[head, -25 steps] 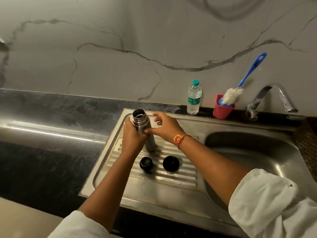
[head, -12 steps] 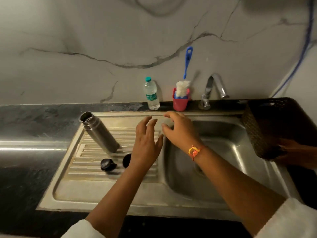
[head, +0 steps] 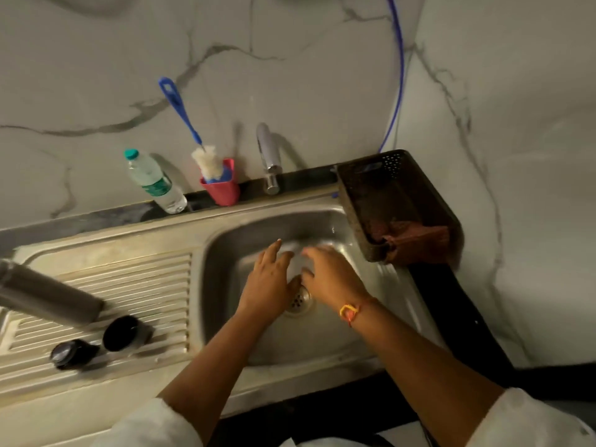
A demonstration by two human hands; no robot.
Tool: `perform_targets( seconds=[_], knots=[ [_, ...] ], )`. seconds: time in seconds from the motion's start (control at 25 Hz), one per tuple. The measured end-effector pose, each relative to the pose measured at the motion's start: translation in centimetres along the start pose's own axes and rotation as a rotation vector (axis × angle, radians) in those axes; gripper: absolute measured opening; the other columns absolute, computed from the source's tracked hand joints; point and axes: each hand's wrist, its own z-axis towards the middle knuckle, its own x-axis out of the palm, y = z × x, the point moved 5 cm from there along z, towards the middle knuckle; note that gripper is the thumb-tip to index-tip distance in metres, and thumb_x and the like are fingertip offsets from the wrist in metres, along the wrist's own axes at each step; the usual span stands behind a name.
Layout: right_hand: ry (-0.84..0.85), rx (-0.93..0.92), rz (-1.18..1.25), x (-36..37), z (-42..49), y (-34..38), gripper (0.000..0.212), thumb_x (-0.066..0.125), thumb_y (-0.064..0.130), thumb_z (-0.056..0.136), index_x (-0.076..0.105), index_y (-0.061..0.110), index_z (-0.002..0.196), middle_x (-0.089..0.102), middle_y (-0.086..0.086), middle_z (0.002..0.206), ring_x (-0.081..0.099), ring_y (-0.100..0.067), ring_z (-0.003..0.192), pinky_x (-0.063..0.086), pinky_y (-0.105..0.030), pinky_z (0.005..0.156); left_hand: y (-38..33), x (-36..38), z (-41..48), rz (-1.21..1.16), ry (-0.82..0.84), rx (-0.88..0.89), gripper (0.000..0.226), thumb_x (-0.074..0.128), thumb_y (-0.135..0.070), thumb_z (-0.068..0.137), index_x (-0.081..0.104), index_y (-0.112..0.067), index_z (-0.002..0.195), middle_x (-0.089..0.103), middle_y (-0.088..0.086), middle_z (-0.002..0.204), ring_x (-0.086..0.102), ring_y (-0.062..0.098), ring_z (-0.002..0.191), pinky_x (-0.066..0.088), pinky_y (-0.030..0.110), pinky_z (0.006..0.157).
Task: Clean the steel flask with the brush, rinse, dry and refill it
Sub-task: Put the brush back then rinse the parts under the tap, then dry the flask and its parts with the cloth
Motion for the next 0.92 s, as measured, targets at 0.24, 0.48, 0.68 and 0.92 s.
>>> perform_targets(
  seconds=[0.24, 0.48, 0.68, 0.92],
  knots=[
    [-0.308, 0.114, -0.465, -12.4, 0.9, -6.9, 0.040, 0.065, 0.051, 0.086, 0.068, 0.015, 0.103, 0.065, -0.010, 0.109, 0.060, -0.031, 0.103, 0.048, -0.042, 0.090, -6.1, 1.3, 3.0, -0.090, -0.004, 0.074, 0.057, 0.060, -0.039, 0.101, 0.045, -0.019, 0.151, 0.015, 0.004, 0.170, 0.013, 0.023, 0.155, 0.020, 0.036, 0.123],
    [0.105, 0.227, -0.418, -13.5, 1.7, -12.5, 0.032, 0.075, 0.048, 0.078, 0.075, 0.026, 0.100, 0.072, -0.002, 0.101, 0.067, -0.029, 0.099, 0.051, -0.047, 0.096, -8.3, 1.7, 3.8, -0.089, 0.013, 0.118, 0.054, 0.062, -0.040, 0.100, 0.047, -0.021, 0.148, 0.020, 0.004, 0.168, 0.016, 0.024, 0.154, 0.022, 0.036, 0.122],
    [-0.003, 0.107, -0.251, -14.5, 1.5, -13.5, 0.016, 0.075, 0.035, 0.084, 0.079, 0.020, 0.083, 0.074, 0.001, 0.082, 0.069, -0.021, 0.081, 0.052, -0.029, 0.078, -9.3, 2.0, 4.2, -0.108, 0.039, 0.141, 0.056, 0.063, -0.038, 0.100, 0.044, -0.023, 0.150, 0.024, 0.002, 0.166, 0.020, 0.022, 0.152, 0.023, 0.032, 0.119],
    [-0.392, 0.156, -0.030, -16.5, 1.0, -12.7, 0.022, 0.053, 0.031, 0.101, 0.060, 0.010, 0.102, 0.061, -0.002, 0.085, 0.056, -0.022, 0.076, 0.051, -0.037, 0.071, -10.0, 2.0, 4.2, -0.172, 0.025, 0.147, 0.062, 0.062, -0.041, 0.099, 0.040, -0.020, 0.153, 0.032, 0.001, 0.162, 0.026, 0.019, 0.150, 0.028, 0.035, 0.121]
  ],
)
